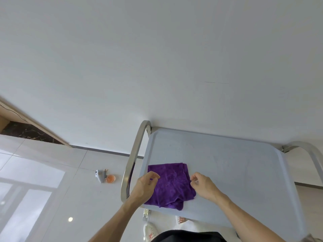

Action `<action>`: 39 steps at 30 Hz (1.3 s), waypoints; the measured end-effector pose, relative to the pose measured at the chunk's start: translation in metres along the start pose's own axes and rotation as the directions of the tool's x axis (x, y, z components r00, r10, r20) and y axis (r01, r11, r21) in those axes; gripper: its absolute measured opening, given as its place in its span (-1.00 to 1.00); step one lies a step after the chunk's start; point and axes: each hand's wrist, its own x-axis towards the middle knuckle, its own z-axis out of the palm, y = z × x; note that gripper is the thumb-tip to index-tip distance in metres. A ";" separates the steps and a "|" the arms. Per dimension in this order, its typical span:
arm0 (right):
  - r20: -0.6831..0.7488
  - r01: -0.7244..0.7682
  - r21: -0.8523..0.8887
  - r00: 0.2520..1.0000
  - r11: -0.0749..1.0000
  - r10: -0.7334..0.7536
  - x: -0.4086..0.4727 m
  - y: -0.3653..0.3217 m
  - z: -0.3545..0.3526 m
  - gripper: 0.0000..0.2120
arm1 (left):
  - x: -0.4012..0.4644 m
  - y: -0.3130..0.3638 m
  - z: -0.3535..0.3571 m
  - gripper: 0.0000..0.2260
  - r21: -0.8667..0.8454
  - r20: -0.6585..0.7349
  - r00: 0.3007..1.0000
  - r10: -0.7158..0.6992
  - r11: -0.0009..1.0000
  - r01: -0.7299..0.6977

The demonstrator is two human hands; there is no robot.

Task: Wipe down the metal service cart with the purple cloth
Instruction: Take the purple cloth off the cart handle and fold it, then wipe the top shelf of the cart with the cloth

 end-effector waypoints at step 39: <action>-0.493 -0.102 -0.541 0.843 0.835 -0.216 0.012 0.111 0.089 -0.43 | 0.021 -0.112 0.095 -0.44 0.746 0.024 0.940 0.340 0.620 -0.243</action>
